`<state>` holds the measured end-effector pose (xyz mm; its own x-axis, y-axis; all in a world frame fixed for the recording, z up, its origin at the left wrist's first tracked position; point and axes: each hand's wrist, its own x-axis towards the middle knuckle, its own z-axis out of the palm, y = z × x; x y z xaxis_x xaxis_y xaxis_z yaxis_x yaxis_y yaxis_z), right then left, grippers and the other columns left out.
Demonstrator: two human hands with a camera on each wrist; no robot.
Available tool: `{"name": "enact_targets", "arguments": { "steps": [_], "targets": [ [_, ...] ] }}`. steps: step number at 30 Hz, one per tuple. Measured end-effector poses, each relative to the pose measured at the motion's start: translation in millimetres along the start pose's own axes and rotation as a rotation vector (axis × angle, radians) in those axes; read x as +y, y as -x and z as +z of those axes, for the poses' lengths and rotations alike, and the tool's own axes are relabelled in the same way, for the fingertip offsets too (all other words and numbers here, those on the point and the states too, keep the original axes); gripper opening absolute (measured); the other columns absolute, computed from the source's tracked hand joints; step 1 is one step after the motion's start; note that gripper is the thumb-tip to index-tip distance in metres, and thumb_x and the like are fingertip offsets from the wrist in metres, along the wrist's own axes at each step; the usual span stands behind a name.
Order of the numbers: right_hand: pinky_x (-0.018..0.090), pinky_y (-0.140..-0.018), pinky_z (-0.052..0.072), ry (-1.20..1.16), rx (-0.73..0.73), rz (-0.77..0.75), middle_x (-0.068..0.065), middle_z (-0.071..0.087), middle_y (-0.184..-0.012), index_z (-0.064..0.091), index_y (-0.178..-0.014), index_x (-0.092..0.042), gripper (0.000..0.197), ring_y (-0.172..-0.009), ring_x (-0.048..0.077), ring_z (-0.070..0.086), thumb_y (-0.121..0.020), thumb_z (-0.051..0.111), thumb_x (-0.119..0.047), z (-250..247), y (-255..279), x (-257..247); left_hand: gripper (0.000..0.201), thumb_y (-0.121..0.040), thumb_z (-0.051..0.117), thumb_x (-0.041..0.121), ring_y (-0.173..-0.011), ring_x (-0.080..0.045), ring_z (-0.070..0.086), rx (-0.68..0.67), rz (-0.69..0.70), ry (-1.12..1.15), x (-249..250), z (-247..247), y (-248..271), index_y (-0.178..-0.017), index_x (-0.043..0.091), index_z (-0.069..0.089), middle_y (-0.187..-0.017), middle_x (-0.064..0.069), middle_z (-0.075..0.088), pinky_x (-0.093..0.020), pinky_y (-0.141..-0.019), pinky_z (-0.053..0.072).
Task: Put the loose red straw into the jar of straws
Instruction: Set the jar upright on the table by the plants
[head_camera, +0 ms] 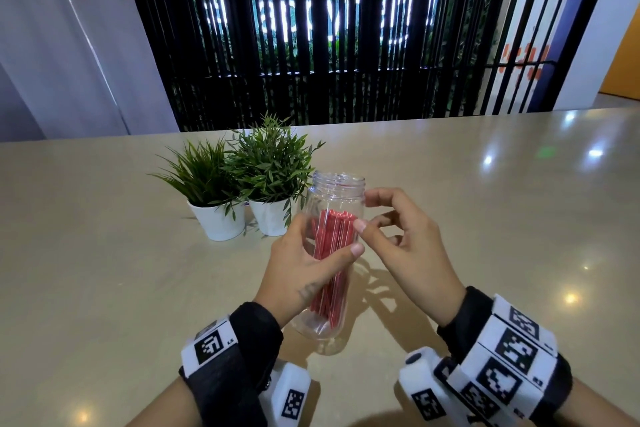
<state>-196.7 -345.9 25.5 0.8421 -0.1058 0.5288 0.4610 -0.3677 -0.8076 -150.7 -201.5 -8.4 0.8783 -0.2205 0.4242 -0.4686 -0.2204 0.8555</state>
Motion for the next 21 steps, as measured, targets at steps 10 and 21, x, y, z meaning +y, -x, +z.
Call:
{"name": "enact_targets", "arguments": {
  "steps": [10,21],
  "targets": [
    [0.028,-0.068,0.052,-0.265,-0.071,0.257,-0.003,0.062,-0.096,0.054,-0.101,-0.026,0.015,-0.078,0.002,0.060,-0.087,0.054,-0.025,9,-21,8,0.068,-0.063,0.061,0.059,-0.094,0.006,0.056,-0.099,-0.008,0.104,-4,3,-23,-0.117,0.023,0.042,-0.110,0.009,0.057,-0.017,-0.084,0.045],
    [0.052,-0.106,0.034,-0.055,-0.099,0.276,0.006,0.042,-0.115,0.056,-0.110,-0.020,0.025,-0.122,0.029,0.041,-0.094,0.038,-0.021,19,-95,61,0.070,-0.073,0.063,0.042,-0.107,-0.020,0.042,-0.237,-0.082,-0.155,-35,10,-105,-0.134,0.020,0.036,-0.116,-0.007,0.041,-0.037,-0.101,0.035]
  ]
}}
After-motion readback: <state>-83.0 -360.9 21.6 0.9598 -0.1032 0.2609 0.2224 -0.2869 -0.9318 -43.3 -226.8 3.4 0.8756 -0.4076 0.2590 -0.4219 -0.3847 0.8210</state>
